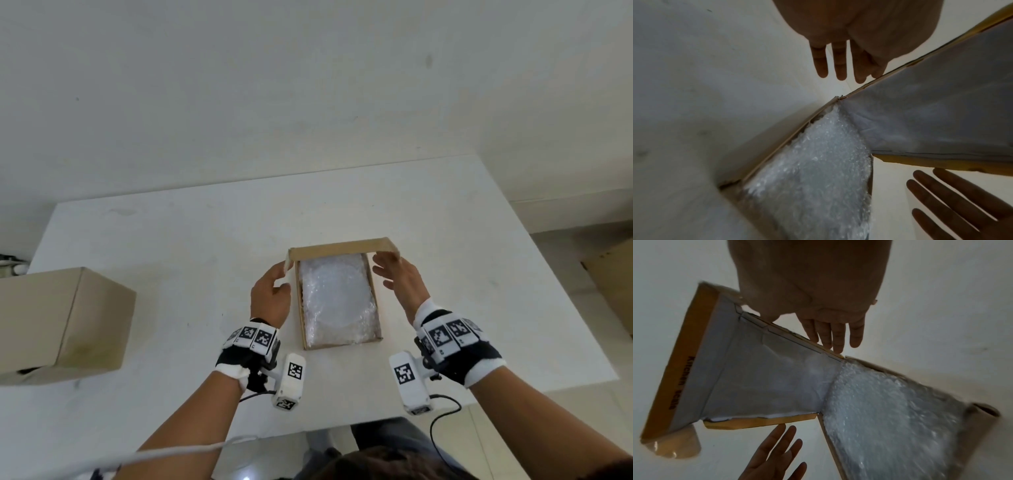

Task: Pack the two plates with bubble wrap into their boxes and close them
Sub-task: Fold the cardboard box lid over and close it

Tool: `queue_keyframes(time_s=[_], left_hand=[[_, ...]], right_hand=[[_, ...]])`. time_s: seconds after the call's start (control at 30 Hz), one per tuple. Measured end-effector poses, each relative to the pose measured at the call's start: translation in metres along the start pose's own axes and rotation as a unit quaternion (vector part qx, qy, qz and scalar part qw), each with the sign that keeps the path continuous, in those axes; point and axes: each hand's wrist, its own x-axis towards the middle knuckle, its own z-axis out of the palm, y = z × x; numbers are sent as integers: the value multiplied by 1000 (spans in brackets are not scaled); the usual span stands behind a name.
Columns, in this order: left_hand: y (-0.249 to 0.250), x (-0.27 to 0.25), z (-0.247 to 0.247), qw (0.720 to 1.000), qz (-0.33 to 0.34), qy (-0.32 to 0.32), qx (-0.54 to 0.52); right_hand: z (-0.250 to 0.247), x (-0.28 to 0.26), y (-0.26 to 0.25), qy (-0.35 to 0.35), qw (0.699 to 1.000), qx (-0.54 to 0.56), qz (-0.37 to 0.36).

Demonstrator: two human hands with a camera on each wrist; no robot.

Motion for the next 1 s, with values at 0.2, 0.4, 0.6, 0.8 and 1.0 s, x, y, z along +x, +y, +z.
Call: queue_keyframes(time_s=[0.2, 0.4, 0.6, 0.8, 1.0], left_hand=[[-8, -24, -5, 996, 75, -9, 38], [-19, -33, -8, 998, 45, -28, 38], [-20, -46, -6, 994, -16, -55, -89], [-27, -57, 0, 991, -40, -56, -112], [-34, -64, 3, 996, -29, -83, -9]], right_hand=[[-6, -29, 10, 30, 996, 74, -43], [-12, -47, 24, 10, 995, 45, -86], [-15, -60, 44, 22, 998, 10, -59], [-18, -68, 67, -16, 992, -113, -48], [-16, -66, 85, 21, 986, -165, -31]])
